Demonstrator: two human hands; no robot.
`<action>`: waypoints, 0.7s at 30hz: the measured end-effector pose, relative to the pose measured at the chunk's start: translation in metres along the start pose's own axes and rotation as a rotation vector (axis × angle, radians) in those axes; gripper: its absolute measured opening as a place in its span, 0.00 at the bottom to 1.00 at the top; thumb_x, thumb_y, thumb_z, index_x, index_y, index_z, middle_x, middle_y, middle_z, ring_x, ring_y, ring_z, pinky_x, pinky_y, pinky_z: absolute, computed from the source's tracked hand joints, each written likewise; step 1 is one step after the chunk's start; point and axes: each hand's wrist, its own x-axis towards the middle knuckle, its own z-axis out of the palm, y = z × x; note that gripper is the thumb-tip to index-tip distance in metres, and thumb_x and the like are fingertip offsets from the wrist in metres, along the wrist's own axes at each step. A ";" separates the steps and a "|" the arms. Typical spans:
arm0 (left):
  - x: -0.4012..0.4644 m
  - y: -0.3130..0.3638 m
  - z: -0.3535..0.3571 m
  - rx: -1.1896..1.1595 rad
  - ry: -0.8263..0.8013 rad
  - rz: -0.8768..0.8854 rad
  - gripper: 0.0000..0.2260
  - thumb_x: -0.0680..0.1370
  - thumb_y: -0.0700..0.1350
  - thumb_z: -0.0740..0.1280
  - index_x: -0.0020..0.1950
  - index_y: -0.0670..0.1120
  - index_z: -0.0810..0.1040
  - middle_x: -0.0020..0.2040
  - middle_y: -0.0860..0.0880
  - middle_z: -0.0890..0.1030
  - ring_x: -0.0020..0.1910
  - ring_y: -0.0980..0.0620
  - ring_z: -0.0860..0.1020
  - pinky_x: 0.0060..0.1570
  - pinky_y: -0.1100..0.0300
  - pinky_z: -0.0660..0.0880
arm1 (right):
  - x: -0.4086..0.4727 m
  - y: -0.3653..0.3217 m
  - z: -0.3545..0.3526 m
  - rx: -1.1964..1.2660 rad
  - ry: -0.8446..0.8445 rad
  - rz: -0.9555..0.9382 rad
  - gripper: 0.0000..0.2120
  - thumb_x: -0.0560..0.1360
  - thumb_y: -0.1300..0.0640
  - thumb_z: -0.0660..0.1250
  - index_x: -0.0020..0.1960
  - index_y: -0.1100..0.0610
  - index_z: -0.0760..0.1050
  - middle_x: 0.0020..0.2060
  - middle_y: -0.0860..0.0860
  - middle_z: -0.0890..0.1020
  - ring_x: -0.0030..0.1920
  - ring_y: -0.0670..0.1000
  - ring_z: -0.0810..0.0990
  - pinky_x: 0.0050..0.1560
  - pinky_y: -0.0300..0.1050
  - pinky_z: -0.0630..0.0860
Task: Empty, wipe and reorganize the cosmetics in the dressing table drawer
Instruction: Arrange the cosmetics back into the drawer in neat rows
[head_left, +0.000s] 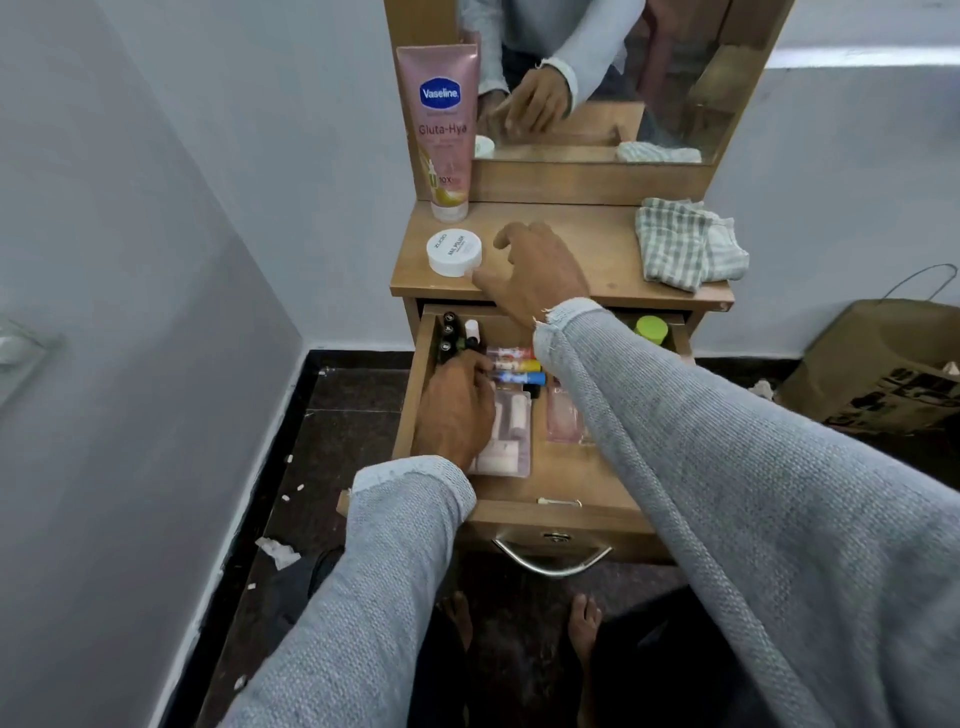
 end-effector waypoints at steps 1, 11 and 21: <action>0.000 0.000 0.001 0.014 -0.001 -0.001 0.07 0.79 0.41 0.64 0.55 0.49 0.78 0.49 0.50 0.83 0.45 0.52 0.80 0.47 0.52 0.81 | 0.006 -0.005 0.001 0.007 -0.001 -0.012 0.26 0.72 0.41 0.69 0.64 0.55 0.71 0.59 0.53 0.74 0.58 0.53 0.74 0.59 0.50 0.74; 0.000 0.000 0.005 0.037 0.010 0.039 0.06 0.80 0.43 0.63 0.54 0.48 0.77 0.50 0.50 0.82 0.44 0.53 0.79 0.45 0.56 0.80 | 0.037 -0.020 0.026 0.005 -0.118 0.004 0.36 0.68 0.41 0.72 0.69 0.55 0.64 0.62 0.54 0.73 0.62 0.57 0.73 0.61 0.56 0.72; -0.001 0.003 0.004 0.082 0.006 0.040 0.08 0.80 0.44 0.61 0.57 0.47 0.77 0.51 0.47 0.82 0.46 0.49 0.80 0.48 0.52 0.79 | 0.026 -0.007 0.028 0.204 -0.013 0.067 0.39 0.66 0.46 0.75 0.71 0.57 0.62 0.62 0.56 0.71 0.63 0.57 0.71 0.63 0.49 0.71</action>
